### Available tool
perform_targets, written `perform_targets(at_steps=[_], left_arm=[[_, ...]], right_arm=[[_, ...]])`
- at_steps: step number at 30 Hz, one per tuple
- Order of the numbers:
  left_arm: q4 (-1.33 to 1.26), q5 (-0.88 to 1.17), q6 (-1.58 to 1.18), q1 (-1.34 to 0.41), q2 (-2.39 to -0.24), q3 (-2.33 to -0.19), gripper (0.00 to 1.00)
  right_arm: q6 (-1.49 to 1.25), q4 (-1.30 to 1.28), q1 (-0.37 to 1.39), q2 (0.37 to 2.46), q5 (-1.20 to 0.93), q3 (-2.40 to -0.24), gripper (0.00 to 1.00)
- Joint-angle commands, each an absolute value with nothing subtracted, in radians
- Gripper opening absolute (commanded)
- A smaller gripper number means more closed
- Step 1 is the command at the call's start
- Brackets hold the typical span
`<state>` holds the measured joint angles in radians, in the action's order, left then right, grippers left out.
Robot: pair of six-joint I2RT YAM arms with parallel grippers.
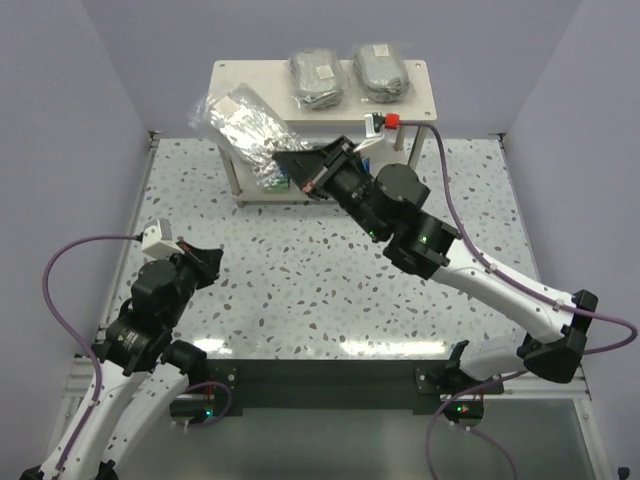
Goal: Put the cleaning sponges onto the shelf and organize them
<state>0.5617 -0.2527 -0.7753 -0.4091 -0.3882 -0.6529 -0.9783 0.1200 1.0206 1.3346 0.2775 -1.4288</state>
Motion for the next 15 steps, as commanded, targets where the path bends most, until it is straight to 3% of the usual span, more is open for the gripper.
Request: perform_targets(at_steps=[1,15], left_arm=[[0.571,-0.270,-0.784,-0.413,-0.379,-0.670,0.01],[0.644,-0.258,-0.775,-0.413,-0.342,-0.698,0.00]], right_arm=[[-0.887,0.098,0.993,1.446,0.293,-1.590,0.00],[-0.891,0.173,0.930,1.983,0.536,-2.187,0.00]])
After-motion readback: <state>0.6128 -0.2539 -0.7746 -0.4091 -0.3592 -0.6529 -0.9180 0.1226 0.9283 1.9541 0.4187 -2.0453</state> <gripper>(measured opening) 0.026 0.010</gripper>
